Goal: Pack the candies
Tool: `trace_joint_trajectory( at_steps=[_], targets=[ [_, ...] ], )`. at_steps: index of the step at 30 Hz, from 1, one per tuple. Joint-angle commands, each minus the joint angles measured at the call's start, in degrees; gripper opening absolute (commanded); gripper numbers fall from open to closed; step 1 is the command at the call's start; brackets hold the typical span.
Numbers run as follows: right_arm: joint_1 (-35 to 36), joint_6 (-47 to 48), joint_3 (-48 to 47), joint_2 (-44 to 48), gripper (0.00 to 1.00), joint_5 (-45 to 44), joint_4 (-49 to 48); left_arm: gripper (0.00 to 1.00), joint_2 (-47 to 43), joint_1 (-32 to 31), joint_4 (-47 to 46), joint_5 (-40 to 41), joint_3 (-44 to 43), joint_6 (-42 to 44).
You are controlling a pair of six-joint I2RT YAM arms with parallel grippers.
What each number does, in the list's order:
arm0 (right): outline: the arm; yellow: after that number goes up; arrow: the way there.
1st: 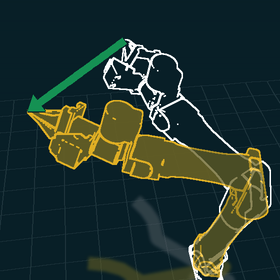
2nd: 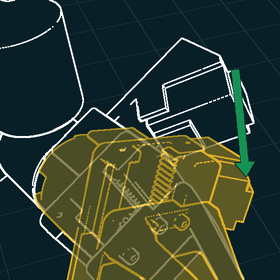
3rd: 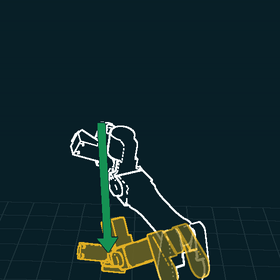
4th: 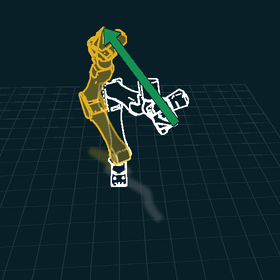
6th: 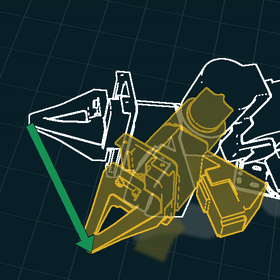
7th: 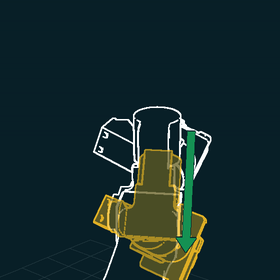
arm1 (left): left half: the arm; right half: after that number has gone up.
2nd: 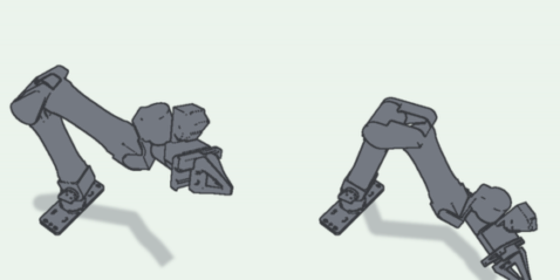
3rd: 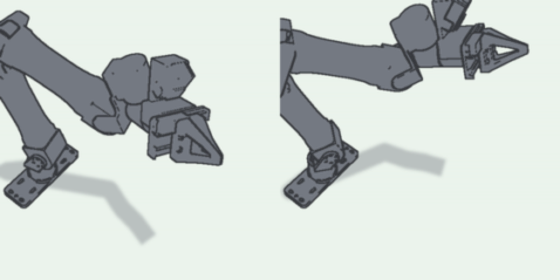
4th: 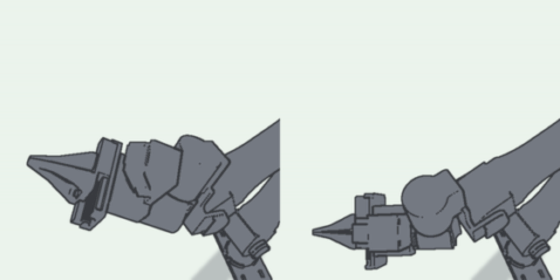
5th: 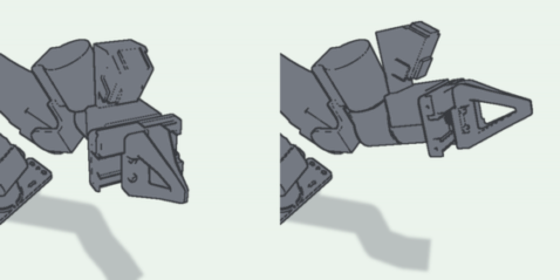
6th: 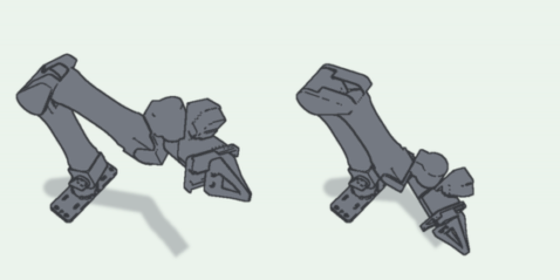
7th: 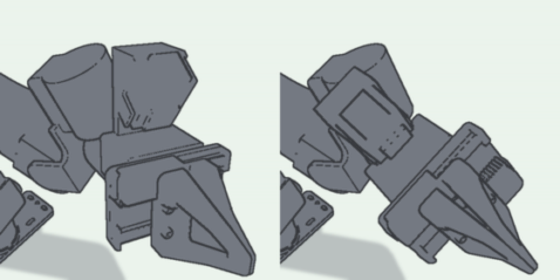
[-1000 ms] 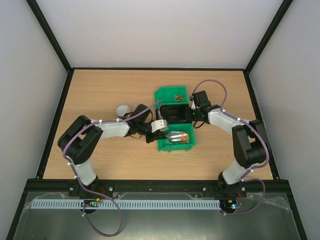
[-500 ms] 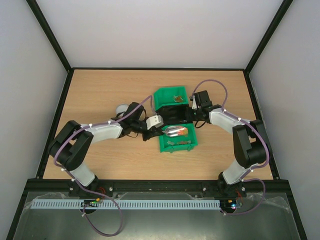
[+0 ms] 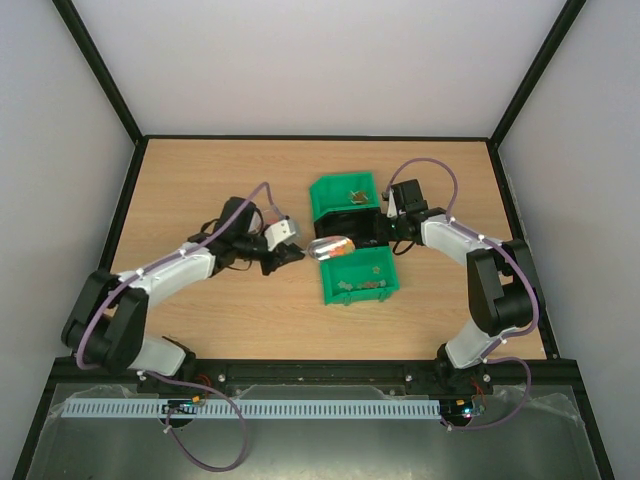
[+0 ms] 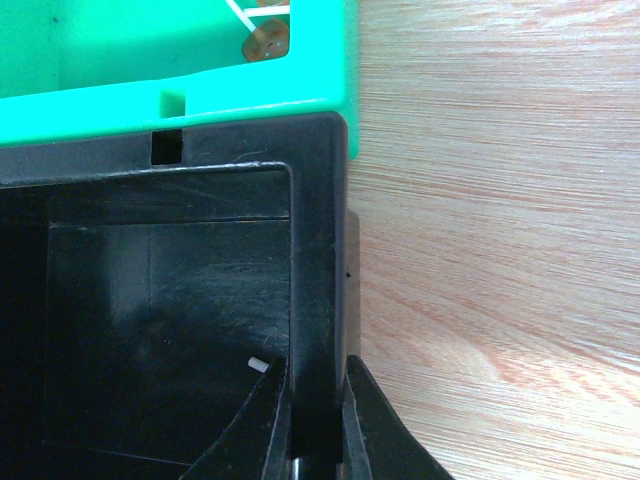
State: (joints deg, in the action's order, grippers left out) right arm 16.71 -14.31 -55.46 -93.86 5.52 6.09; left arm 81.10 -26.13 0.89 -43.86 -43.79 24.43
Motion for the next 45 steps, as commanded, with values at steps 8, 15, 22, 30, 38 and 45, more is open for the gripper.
trace_joint_trajectory(
  at_steps=[8,15,22,30,38,45],
  targets=[
    [-0.52,1.1,-1.6,-0.62,0.01,0.12,2.89,0.02,-9.28,13.1,13.81,-2.82,-0.17,3.67],
    [-0.54,1.08,-2.23,-0.97,0.01,0.26,2.79,0.02,-9.53,24.76,25.93,-0.5,-4.76,10.0],
    [-0.62,0.03,-2.56,-1.52,0.01,-0.06,2.52,0.02,-7.02,27.89,35.52,6.02,-9.24,16.62],
    [-0.58,-1.0,-2.85,-1.42,0.01,0.04,2.72,0.02,-3.23,27.68,38.62,13.66,-14.86,17.49],
    [-0.61,-1.69,-2.52,-1.16,0.01,-0.07,2.53,0.02,0.31,26.03,42.14,17.36,-19.23,19.48],
    [-0.59,-2.11,-2.27,-1.19,0.01,-0.12,2.26,0.02,0.79,23.81,43.18,20.76,-20.03,21.3]
  ],
)
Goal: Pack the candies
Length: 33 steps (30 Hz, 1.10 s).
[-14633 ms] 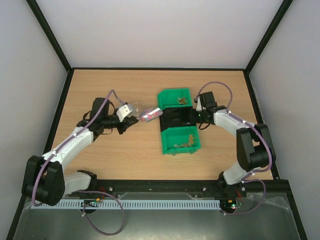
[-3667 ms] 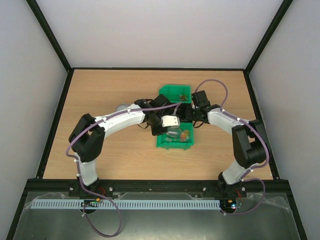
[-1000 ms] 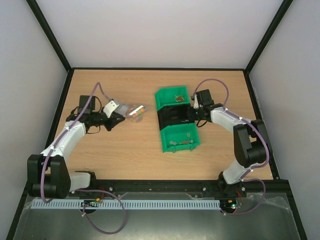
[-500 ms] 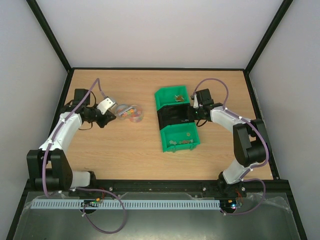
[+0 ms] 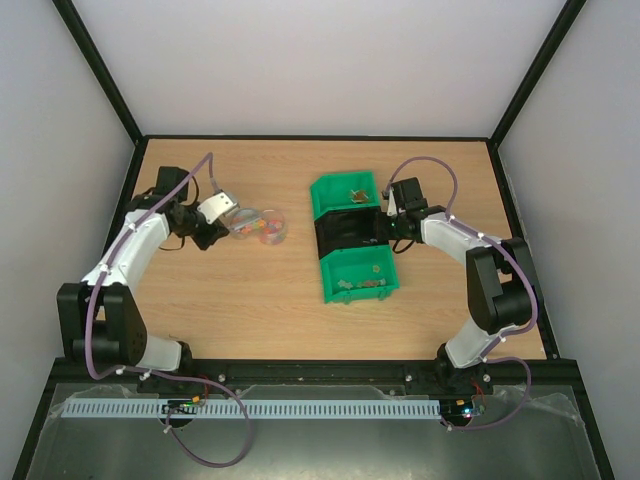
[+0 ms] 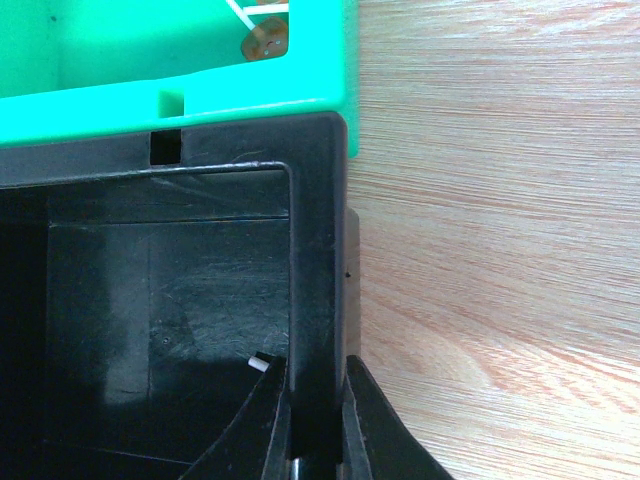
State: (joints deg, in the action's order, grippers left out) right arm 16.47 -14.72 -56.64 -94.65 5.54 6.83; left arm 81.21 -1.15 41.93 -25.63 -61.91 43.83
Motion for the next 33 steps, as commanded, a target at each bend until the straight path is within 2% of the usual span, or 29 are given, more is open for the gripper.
trace_joint_trajectory(
  at_steps=[1,15,33],
  targets=[
    [-0.36,-1.88,-1.08,-0.36,0.01,-0.1,1.52,0.02,0.91,-1.48,2.37,3.14,-2.12,1.87],
    [-0.32,-2.98,-1.42,-0.01,0.01,0.41,1.96,0.02,3.17,-2.97,7.11,7.37,-7.02,2.14],
    [-0.31,-3.56,-0.75,0.33,0.01,0.74,0.94,0.02,1.62,-5.09,8.37,11.93,-7.86,3.53]
  ],
)
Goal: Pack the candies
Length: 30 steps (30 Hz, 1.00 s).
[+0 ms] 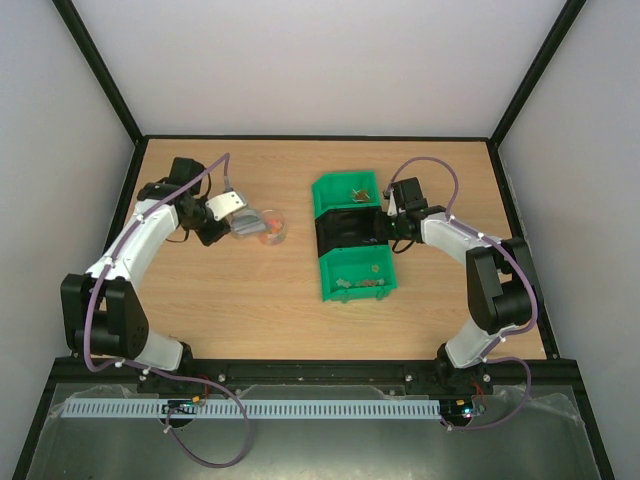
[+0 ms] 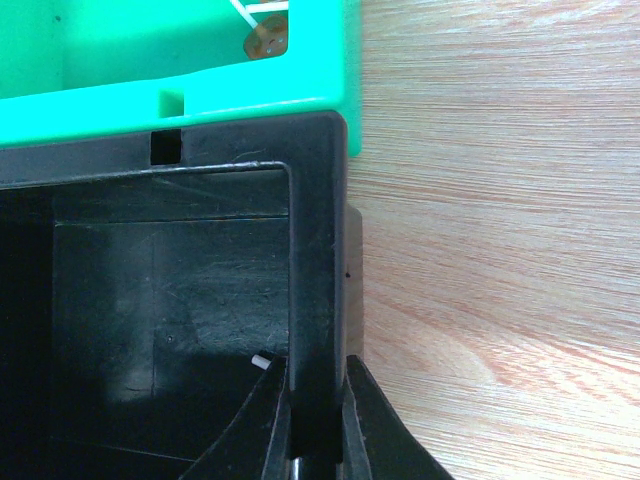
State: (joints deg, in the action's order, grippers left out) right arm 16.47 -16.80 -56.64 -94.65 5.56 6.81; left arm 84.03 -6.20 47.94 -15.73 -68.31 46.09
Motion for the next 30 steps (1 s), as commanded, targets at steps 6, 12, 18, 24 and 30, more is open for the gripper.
trace_joint_trajectory(
  at_steps=[6,12,18,24,30],
  targets=[
    [-0.27,-1.66,-0.36,0.39,0.01,1.09,0.23,0.02,-6.36,-0.19,1.74,-4.84,-0.62,8.28],
    [-0.23,-1.96,0.01,0.44,0.01,0.73,-0.3,0.02,-8.72,-7.55,3.47,-12.73,-2.74,14.5],
    [-0.23,-3.05,0.25,0.13,0.01,0.85,-0.34,0.02,-1.67,-21.31,5.41,-9.47,-6.71,13.64],
    [-0.21,-2.83,0.16,-0.01,0.01,0.61,-0.31,0.02,7.01,-29.43,4.98,-4.95,-12.05,13.85],
    [-0.18,-3.06,-0.06,0.12,0.01,-0.31,-0.26,0.02,13.04,-36.53,7.63,3.43,-14.37,16.2]
  ],
)
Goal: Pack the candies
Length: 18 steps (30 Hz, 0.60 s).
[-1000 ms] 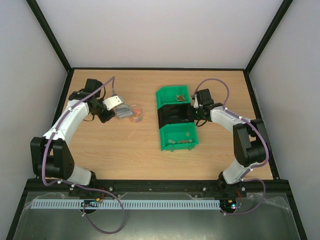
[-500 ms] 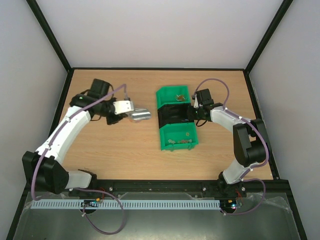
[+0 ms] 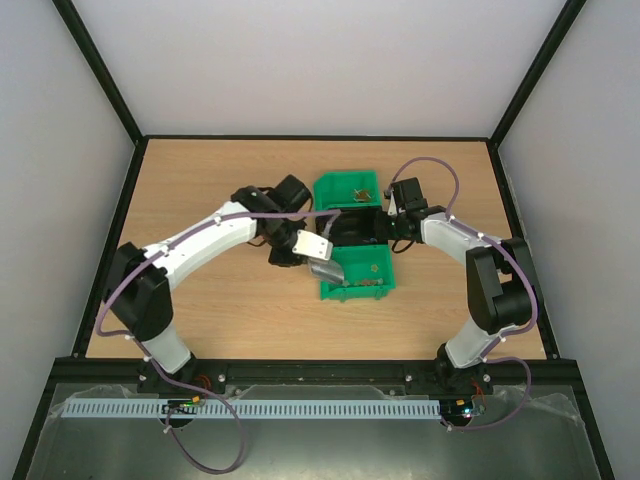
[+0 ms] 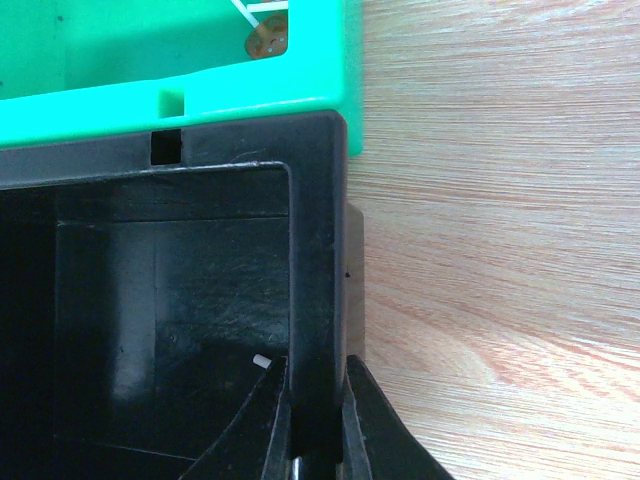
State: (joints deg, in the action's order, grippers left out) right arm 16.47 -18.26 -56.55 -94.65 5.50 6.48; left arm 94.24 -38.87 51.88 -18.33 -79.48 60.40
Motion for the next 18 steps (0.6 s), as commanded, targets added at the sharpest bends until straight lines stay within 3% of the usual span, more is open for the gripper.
trace_joint_trajectory(
  at_steps=[1,9,14,18],
  targets=[
    [-0.16,-1.79,-0.18,0.2,0.01,-0.53,0.29,0.02,4.14,-4.66,5.29,7.01,-4.41,1.63],
    [1.14,-4.16,-0.06,1.02,0.01,-4.45,1.17,0.02,10.59,-9.37,12.95,13.95,-10.12,1.43],
    [2.02,-5.62,0.12,1.19,0.01,-6.3,1.77,0.02,17.14,-9.91,17.0,12.45,-14.08,-2.35],
    [2.3,-6.74,0.66,1.16,0.01,-6.61,1.72,0.02,19.58,-9.96,13.52,10.72,-13.92,-4.48]
  ],
)
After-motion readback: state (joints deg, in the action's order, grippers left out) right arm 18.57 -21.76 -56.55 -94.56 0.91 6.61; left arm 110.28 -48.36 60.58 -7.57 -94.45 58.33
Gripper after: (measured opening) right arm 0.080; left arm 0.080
